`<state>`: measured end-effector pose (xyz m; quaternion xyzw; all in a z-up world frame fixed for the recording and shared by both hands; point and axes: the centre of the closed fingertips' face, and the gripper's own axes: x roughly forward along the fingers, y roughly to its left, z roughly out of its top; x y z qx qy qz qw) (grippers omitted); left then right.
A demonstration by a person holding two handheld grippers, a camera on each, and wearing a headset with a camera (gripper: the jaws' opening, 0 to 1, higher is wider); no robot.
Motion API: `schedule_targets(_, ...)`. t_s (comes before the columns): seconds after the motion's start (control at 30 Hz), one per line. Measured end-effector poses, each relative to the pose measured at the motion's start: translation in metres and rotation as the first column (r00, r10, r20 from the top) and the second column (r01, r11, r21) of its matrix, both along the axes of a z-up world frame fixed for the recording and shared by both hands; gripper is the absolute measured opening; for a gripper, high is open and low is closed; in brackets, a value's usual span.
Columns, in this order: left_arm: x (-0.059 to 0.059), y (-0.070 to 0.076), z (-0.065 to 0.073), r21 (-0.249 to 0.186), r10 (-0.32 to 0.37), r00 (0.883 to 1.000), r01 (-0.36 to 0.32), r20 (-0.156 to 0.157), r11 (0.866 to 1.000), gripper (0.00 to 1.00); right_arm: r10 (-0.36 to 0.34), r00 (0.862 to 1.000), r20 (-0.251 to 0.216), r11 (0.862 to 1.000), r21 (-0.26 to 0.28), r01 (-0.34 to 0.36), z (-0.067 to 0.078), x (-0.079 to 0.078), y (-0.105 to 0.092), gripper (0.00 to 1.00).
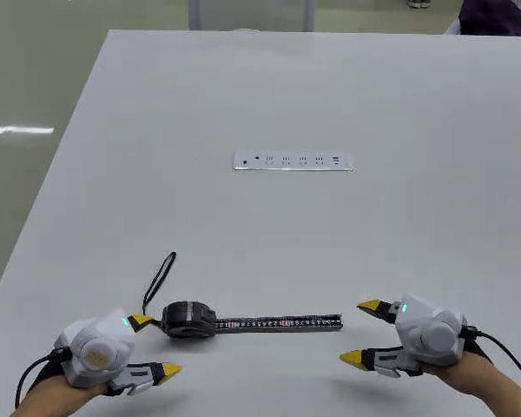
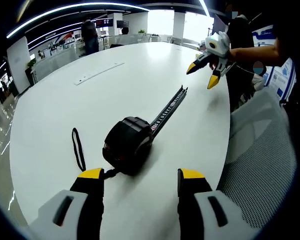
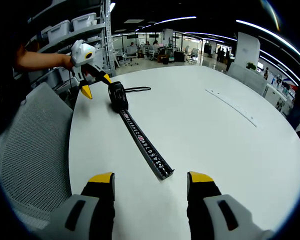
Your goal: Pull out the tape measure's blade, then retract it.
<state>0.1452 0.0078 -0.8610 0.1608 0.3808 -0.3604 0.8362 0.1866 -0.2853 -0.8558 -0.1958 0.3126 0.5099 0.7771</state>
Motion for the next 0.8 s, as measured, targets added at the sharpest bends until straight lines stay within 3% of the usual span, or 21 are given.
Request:
schedule_targets(0.47, -0.007, -0.009, 0.023, -0.076, 0.114, 0.993, -0.110, 0.041, 0.991, 0.68, -0.154, 0.988, 0.005, 0.988, 0.020, 0.154, 0.009, -0.017, -0.005, 0.69)
schedule_targets(0.53, -0.009, -0.009, 0.024, -0.077, 0.128, 0.991, -0.125, 0.035, 0.989, 0.70, -0.173, 0.985, 0.010, 0.985, 0.020, 0.173, 0.011, -0.019, -0.005, 0.71)
schedule_targets(0.8, -0.013, -0.014, 0.032, -0.078, 0.197, 0.979, -0.192, 0.061, 0.978, 0.75, -0.226, 0.974, 0.021, 0.973, 0.039, 0.226, 0.019, -0.027, -0.002, 0.77)
